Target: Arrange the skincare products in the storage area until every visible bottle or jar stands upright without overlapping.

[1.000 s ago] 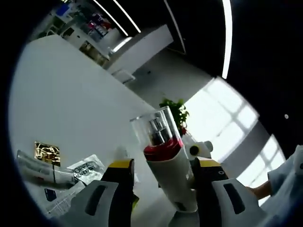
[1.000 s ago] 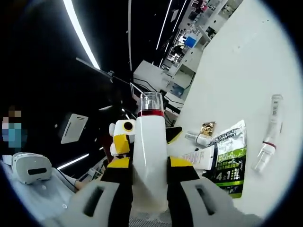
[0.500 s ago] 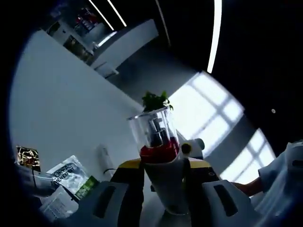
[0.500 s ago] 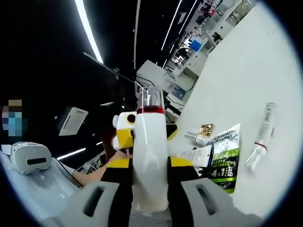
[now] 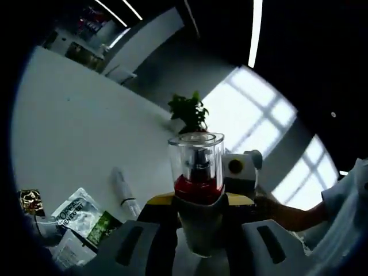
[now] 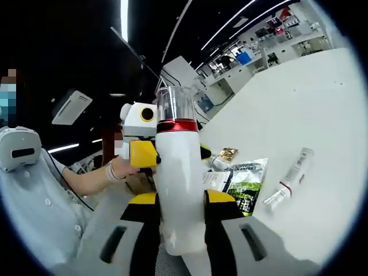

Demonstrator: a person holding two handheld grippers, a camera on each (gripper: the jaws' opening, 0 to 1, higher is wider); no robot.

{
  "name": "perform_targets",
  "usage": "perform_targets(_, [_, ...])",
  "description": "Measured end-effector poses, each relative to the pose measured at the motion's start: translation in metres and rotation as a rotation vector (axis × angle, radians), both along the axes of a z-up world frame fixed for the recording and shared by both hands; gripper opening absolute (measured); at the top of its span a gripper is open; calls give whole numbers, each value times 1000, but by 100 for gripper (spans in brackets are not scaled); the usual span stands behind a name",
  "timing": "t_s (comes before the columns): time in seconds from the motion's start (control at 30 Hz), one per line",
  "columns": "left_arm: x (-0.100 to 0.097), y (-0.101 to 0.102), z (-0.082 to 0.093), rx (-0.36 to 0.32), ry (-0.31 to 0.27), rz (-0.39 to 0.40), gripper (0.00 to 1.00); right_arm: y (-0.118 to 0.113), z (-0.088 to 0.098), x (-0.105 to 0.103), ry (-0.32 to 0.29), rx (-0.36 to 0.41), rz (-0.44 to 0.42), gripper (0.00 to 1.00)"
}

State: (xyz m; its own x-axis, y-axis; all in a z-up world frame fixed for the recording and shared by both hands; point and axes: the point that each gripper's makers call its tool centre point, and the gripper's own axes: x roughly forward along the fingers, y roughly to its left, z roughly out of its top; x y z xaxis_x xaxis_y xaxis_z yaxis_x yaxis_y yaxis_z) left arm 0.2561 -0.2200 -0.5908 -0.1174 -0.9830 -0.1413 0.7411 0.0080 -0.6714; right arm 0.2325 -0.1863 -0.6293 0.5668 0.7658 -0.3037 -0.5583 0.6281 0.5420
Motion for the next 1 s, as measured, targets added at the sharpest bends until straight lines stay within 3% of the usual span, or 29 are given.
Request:
perform_targets(0.17, [3, -7, -13, 65, -103, 0, 26, -14, -15, 2, -51, -151, -44, 32])
perform_targets(0.33, [-6, -16, -27, 152, -223, -30, 26, -22, -32, 0, -41, -287, -53, 33])
perform_targets(0.5, [-7, -24, -33, 188, -262, -28, 25, -27, -39, 1, -34, -326, -67, 33])
perform_targets(0.63, [-7, -29, -40, 219, -309, -22, 25, -38, -46, 4, -51, -433, -84, 32])
perform_targets(0.9, [-16, -33, -52, 270, -411, -55, 24, -44, -61, 4, -38, -499, -68, 31])
perform_targets(1.0, [-14, -34, -55, 274, -422, -57, 24, -48, -66, 6, -37, -528, -74, 31])
